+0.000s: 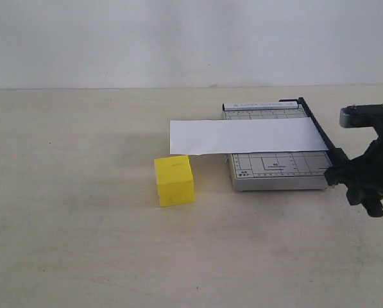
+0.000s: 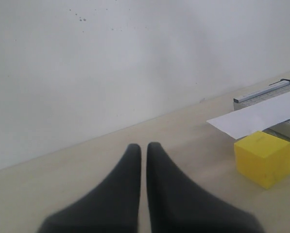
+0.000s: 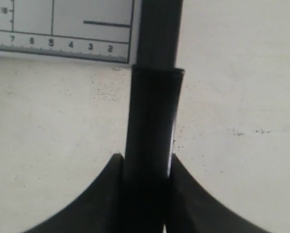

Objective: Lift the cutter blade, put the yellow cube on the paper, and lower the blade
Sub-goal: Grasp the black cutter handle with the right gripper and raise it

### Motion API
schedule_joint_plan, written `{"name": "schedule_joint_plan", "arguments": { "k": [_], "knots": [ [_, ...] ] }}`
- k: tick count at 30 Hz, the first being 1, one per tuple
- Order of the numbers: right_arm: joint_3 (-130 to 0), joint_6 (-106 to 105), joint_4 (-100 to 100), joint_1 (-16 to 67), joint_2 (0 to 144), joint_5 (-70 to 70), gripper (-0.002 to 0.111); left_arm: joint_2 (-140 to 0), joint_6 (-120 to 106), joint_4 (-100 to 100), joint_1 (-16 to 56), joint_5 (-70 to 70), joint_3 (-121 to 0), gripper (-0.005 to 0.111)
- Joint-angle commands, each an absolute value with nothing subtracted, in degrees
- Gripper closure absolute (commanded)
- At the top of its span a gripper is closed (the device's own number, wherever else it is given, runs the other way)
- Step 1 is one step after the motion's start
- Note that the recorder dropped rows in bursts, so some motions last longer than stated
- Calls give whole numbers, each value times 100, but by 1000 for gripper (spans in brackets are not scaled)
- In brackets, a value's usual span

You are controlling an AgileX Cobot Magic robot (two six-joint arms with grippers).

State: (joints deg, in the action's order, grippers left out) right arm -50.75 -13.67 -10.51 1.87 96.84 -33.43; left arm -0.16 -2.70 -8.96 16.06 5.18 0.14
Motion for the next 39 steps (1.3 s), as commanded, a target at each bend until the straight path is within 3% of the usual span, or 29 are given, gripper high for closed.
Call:
{"name": "schedule_joint_plan", "arguments": {
  "k": [1,19,22,26,27,33,39],
  "knots": [
    [-5233,-1484,-1051,179,8985,-2739,103,0,-271,-834,1593,439,0,102],
    [-6313,-1579,-1122,179,8382,-3123,103,0,-271,-834,1593,439,0,102],
    [-6313,-2012,-1416,179,8382,-3160,89,0,-271,-834,1593,439,0,102],
    [-6272,-2554,-1927,179,8382,-3213,44,0,-271,-834,1593,439,0,102],
    [-6247,-2630,-2022,179,8382,-3223,41,0,-271,-834,1593,439,0,102],
    [-5671,-3625,-2828,179,8103,-2922,55,0,-271,-834,1593,439,0,102],
    [-4210,-4303,-3764,179,6774,-1737,55,0,-271,-834,1593,439,0,102]
  ]
}}
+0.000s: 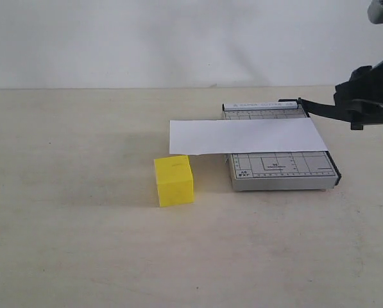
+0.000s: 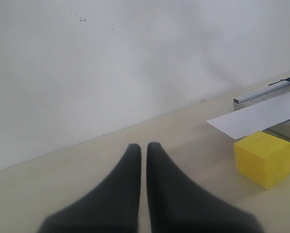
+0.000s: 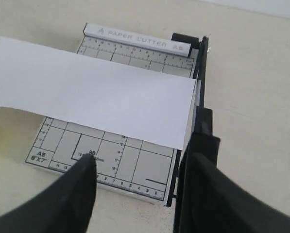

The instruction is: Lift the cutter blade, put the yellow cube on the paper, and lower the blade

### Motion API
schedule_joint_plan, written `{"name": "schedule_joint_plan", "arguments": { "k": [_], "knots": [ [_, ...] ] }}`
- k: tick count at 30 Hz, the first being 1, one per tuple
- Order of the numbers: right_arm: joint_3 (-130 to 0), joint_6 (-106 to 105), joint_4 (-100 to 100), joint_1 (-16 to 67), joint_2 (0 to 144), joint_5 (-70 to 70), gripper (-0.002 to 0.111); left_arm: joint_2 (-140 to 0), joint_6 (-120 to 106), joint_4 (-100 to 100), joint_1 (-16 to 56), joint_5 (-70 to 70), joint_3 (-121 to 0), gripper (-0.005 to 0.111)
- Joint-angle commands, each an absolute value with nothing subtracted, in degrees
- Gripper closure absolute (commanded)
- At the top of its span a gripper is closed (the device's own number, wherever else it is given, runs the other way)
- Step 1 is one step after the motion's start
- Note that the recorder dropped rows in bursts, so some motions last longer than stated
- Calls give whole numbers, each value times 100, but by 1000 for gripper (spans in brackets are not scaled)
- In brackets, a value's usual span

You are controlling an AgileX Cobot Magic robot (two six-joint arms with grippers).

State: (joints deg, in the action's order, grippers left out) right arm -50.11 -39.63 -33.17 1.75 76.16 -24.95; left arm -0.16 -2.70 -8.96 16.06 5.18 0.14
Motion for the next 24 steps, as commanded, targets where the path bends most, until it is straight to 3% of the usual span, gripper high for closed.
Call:
{"name": "schedule_joint_plan", "arguments": {
  "k": [1,11,18,24],
  "knots": [
    [-3932,-4312,-3817,179,6438,-1543,57,0,-271,-834,1593,439,0,102],
    [-2375,-3832,-4313,179,2839,-1606,108,0,-271,-834,1593,439,0,102],
    [-1400,-3038,-4313,179,1431,-2245,108,0,-271,-834,1593,439,0,102],
    [-890,-2528,-4475,179,1125,-1723,108,0,-271,-834,1593,439,0,102]
  ]
}}
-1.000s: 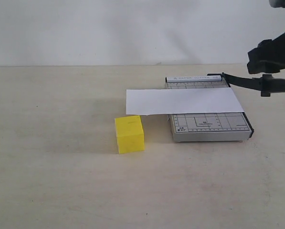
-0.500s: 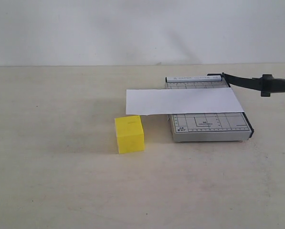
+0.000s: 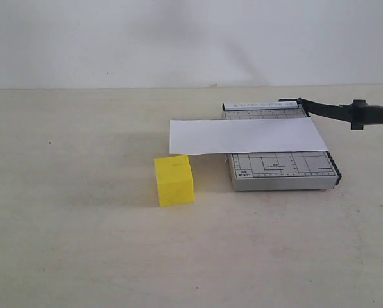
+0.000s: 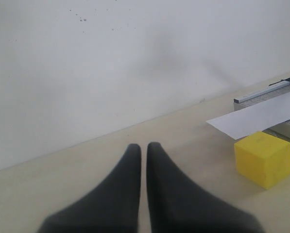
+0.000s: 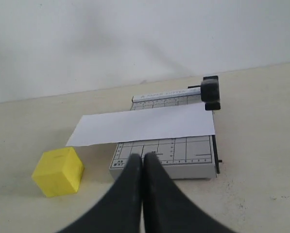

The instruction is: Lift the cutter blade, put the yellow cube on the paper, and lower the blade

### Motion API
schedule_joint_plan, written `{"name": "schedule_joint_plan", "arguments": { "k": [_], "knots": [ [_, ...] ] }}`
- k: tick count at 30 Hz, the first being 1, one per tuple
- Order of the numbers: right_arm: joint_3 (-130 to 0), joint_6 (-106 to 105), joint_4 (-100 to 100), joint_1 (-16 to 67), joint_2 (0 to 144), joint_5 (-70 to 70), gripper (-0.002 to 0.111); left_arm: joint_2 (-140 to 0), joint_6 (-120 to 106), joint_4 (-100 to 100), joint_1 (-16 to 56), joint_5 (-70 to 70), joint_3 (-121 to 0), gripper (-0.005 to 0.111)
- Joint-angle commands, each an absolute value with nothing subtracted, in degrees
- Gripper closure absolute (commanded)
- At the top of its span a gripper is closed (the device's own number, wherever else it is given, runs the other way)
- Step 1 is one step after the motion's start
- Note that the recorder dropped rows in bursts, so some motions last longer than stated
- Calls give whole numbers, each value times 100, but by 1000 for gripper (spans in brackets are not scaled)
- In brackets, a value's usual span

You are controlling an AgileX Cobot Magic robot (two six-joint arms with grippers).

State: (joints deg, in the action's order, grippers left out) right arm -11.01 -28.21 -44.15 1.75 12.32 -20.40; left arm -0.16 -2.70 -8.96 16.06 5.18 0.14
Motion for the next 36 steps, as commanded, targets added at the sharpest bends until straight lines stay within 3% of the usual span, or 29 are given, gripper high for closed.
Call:
{"name": "schedule_joint_plan", "arguments": {
  "k": [1,9,36],
  "knots": [
    [-849,-2528,-4475,179,1125,-1709,108,0,-271,-834,1593,439,0,102],
    [-370,-2536,-4454,179,1125,-1005,108,0,-271,-834,1592,431,0,102],
    [-347,-1929,-4468,179,1125,-1029,108,0,-236,-834,1592,430,0,102]
  ]
}}
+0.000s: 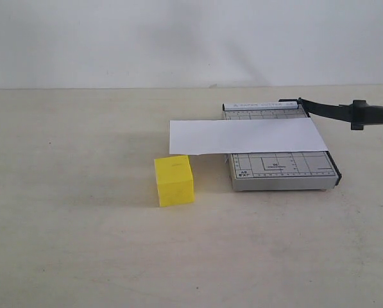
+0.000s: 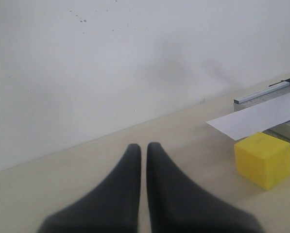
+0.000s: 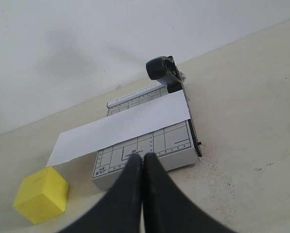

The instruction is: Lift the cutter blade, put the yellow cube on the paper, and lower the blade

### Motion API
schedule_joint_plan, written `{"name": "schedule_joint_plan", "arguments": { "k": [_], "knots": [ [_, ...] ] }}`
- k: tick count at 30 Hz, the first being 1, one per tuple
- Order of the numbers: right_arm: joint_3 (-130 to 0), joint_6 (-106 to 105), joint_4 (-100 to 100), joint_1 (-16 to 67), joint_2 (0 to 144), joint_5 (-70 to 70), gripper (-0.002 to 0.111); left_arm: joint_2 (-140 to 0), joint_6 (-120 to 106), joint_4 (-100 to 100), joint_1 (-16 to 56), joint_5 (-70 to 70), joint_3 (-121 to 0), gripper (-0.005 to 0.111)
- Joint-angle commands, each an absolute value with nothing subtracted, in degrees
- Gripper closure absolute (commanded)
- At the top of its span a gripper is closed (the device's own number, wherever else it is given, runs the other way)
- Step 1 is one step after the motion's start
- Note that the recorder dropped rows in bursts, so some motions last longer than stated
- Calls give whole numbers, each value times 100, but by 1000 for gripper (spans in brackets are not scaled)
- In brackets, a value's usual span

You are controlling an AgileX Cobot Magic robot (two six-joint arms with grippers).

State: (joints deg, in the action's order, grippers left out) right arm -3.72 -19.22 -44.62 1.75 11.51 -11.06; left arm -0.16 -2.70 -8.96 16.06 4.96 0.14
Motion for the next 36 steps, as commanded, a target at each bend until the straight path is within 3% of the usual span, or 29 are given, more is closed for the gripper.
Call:
{"name": "schedule_joint_plan", "arguments": {
  "k": [1,13,17,21,24,27,31,33,36],
  "knots": [
    [-347,-1929,-4468,179,1125,-1029,108,0,-129,-834,1592,430,0,102],
    [-347,-1929,-4468,179,1125,-1029,108,0,3542,-231,1592,-1055,0,102],
    [-347,-1929,-4468,179,1125,-1029,108,0,4529,-1974,1656,-1105,-153,102],
    [-347,-1929,-4468,179,1125,-1029,108,-1691,6465,-5122,1670,-1619,-1147,102],
    [-347,-1929,-4468,179,1125,-1029,108,-3466,6796,-6122,1670,-2323,-1919,99],
    [-347,-1929,-4468,179,1125,-1029,108,-4717,6796,-6510,1670,-2633,-2601,82],
    [-347,-1939,-4468,179,1125,-1029,108,-6258,6796,-6640,1670,-2693,-3398,51],
    [-347,-1939,-4468,179,1125,-1029,108,-6871,6796,-6656,1670,-2693,-3736,51],
    [-347,-1939,-4468,179,1125,-1029,108,-7722,6796,-6687,1670,-2732,-4218,65]
  ]
}}
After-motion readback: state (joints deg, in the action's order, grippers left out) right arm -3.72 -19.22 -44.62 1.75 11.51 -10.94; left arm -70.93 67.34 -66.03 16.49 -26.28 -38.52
